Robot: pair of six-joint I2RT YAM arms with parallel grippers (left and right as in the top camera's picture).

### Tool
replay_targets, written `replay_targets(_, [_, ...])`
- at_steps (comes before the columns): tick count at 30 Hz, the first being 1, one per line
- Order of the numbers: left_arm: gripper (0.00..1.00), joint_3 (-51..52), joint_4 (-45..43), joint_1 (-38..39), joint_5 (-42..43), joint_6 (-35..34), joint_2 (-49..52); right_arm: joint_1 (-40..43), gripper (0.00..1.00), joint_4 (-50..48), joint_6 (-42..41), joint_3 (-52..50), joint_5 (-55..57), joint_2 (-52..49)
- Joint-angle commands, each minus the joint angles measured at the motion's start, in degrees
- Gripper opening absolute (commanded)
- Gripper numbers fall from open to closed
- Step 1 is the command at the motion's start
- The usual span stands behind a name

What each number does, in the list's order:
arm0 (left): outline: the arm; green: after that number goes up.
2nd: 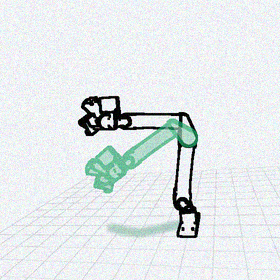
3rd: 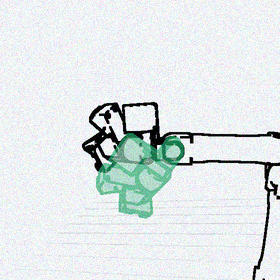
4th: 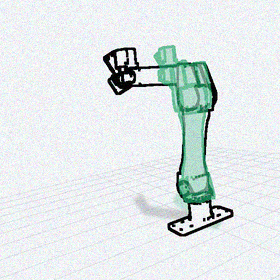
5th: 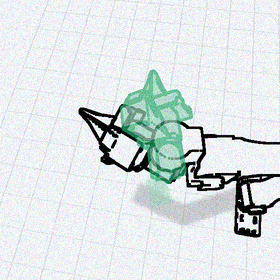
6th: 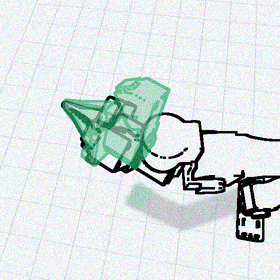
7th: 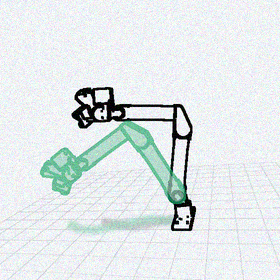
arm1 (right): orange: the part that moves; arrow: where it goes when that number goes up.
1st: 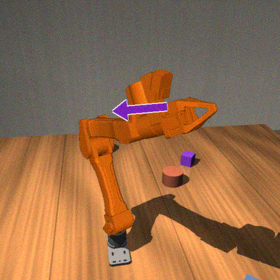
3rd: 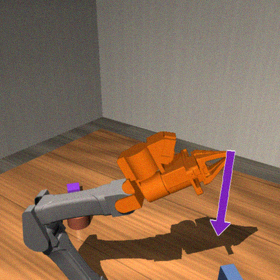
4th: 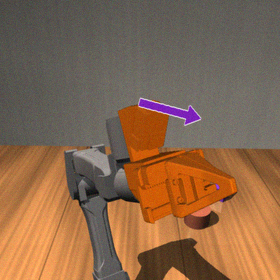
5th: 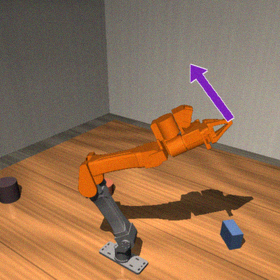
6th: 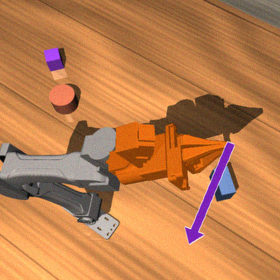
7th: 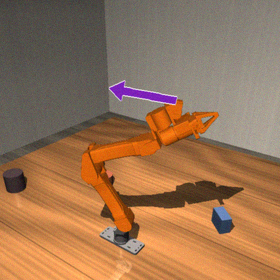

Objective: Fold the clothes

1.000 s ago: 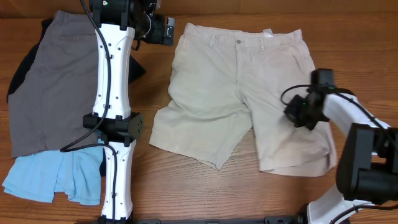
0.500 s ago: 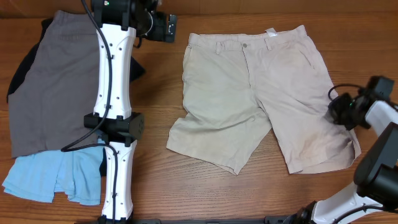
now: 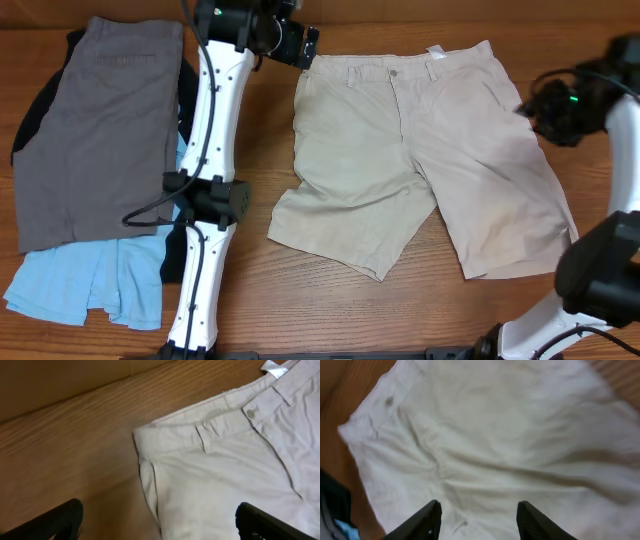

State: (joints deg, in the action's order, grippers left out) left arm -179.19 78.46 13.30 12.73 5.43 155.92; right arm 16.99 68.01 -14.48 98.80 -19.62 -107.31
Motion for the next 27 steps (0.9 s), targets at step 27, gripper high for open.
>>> replay_targets(27, [0.72, 2.47, -12.28, 2.16, 7.85, 0.52, 17.25, -12.92, 0.65, 4.04, 2.10, 1.33, 3.04, 0.61])
